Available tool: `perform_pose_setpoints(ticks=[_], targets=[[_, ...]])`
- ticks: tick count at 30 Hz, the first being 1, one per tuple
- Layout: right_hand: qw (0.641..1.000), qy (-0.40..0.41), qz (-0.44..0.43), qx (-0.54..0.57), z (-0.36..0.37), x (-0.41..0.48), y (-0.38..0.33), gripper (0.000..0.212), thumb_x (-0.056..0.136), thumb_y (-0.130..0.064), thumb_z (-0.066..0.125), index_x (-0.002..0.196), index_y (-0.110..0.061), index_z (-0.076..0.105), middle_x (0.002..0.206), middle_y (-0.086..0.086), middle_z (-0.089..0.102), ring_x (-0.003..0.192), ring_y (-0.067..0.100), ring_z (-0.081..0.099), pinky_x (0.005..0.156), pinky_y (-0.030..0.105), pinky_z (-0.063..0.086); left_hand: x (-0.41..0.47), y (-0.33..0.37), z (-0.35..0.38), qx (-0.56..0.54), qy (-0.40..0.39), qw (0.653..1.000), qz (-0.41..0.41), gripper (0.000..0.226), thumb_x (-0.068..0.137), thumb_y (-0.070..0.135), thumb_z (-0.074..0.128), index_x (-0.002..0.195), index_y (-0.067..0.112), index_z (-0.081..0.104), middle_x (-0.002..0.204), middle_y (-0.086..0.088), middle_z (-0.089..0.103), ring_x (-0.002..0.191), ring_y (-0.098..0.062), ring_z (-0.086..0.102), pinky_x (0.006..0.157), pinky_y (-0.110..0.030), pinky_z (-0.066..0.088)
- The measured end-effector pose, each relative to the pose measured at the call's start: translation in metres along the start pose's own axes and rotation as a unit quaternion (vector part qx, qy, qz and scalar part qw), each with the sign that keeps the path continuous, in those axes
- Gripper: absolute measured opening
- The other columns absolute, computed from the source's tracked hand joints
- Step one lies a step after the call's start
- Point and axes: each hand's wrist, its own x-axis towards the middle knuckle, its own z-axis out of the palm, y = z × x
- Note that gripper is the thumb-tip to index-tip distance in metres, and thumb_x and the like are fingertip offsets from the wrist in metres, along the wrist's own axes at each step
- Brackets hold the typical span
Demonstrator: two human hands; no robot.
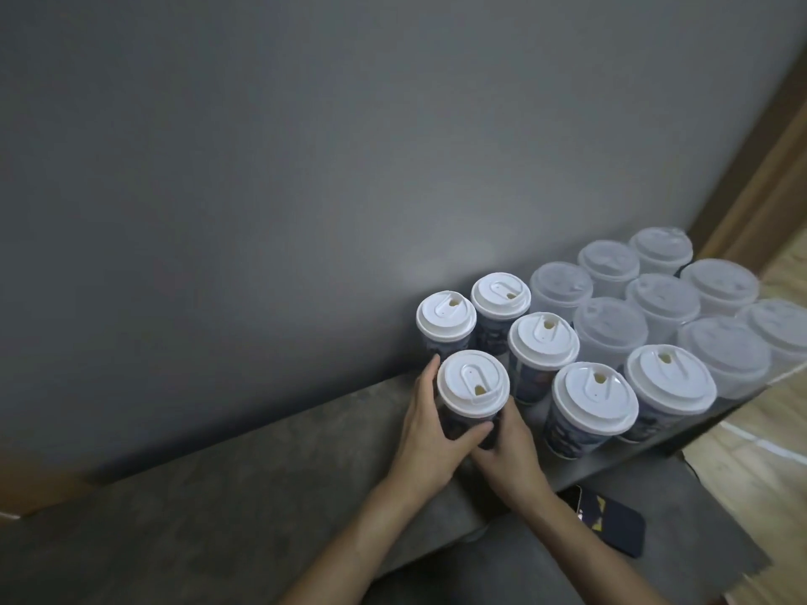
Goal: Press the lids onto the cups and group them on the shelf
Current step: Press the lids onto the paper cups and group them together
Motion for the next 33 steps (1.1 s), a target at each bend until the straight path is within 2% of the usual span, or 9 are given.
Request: perform_pose_setpoints(ticks=[3,7,12,18,20,23,25,29,33], targets=[[1.0,0.008,0.012,0.002,0.002,0.003,0.0,0.073,0.071,-0.014,0.076,0.135,-0.026,0.044,0.134,-0.024,0.053,0.125,-0.024,0.045,0.101,0.002,0.034,0.004,-0.007,0.011,0.018,0.02,1.0,-0.009,0.084,0.073,0.03,0.088,0.142,0.034,0.04,0.141,0.015,0.053,0.131,0.012,0.043,0.11,-0.016,0.037],[1.0,0.02,0.023,-0.003,0.005,0.007,0.006,0.072,0.075,-0.005,0.079,0.137,-0.022,0.047,0.135,-0.012,0.057,0.126,-0.023,0.045,0.102,0.003,0.035,0.01,-0.012,0.019,0.03,0.03,0.999,-0.012,0.08,0.074,0.028,0.089,0.14,0.026,0.044,0.136,0.012,0.055,0.123,0.02,0.042,0.101,-0.002,0.03],[0.999,0.03,0.032,-0.012,0.005,0.004,0.016,0.067,0.081,-0.003,0.082,0.14,-0.008,0.05,0.139,0.001,0.061,0.128,-0.003,0.054,0.105,0.008,0.038,0.018,-0.015,0.024,0.025,0.034,0.999,-0.018,0.08,0.074,0.03,0.089,0.14,0.02,0.045,0.136,0.008,0.056,0.129,-0.001,0.05,0.102,-0.006,0.034],[0.998,0.045,0.033,-0.013,0.005,-0.001,0.017,0.069,0.083,-0.003,0.08,0.144,-0.006,0.047,0.14,0.001,0.06,0.13,0.001,0.052,0.107,0.006,0.035,0.023,-0.013,0.026,0.018,0.032,0.999,-0.024,0.082,0.073,0.029,0.09,0.141,0.021,0.045,0.138,0.009,0.056,0.129,0.002,0.049,0.102,-0.006,0.034],[0.998,0.052,0.036,-0.014,0.005,-0.004,0.017,0.069,0.084,-0.002,0.078,0.145,-0.006,0.046,0.141,0.002,0.059,0.13,0.004,0.053,0.109,0.011,0.038,0.024,-0.012,0.026,0.013,0.031,0.999,-0.027,0.082,0.073,0.028,0.091,0.14,0.021,0.045,0.137,0.009,0.055,0.125,0.012,0.047,0.1,-0.004,0.034],[0.997,0.061,0.051,-0.009,0.006,-0.012,0.018,0.066,0.089,-0.004,0.075,0.147,-0.006,0.044,0.14,0.006,0.061,0.129,0.013,0.059,0.112,0.033,0.045,0.022,-0.011,0.025,0.004,0.027,0.999,-0.03,0.084,0.073,0.028,0.091,0.142,0.018,0.044,0.138,0.008,0.054,0.12,0.022,0.044,0.097,0.0,0.033],[0.996,0.067,0.066,-0.002,0.007,-0.021,0.018,0.062,0.09,-0.005,0.074,0.145,-0.007,0.044,0.137,0.007,0.063,0.125,0.016,0.062,0.109,0.041,0.049,0.017,-0.014,0.023,0.002,0.023,0.999,-0.035,0.086,0.073,0.033,0.09,0.144,0.02,0.042,0.141,0.008,0.053,0.124,0.017,0.046,0.101,-0.005,0.036],[0.995,0.079,0.067,0.001,0.01,-0.038,0.012,0.052,0.09,-0.007,0.076,0.132,-0.017,0.049,0.128,0.004,0.063,0.118,0.013,0.063,0.106,0.042,0.051,-0.005,-0.03,0.014,-0.012,0.036,0.998,-0.055,0.07,0.08,0.057,0.071,0.14,0.035,0.041,0.14,0.012,0.055,0.128,-0.004,0.054,0.106,-0.038,0.05],[0.997,0.051,0.049,0.01,0.018,-0.051,0.001,0.044,0.091,-0.004,0.074,0.127,-0.016,0.053,0.125,0.002,0.063,0.115,0.01,0.063,0.104,0.041,0.053,-0.037,-0.051,-0.015,-0.025,0.093,0.992,-0.08,0.052,0.086,0.052,0.064,0.132,0.036,0.046,0.133,0.012,0.056,0.125,-0.003,0.055,0.103,-0.042,0.052]])
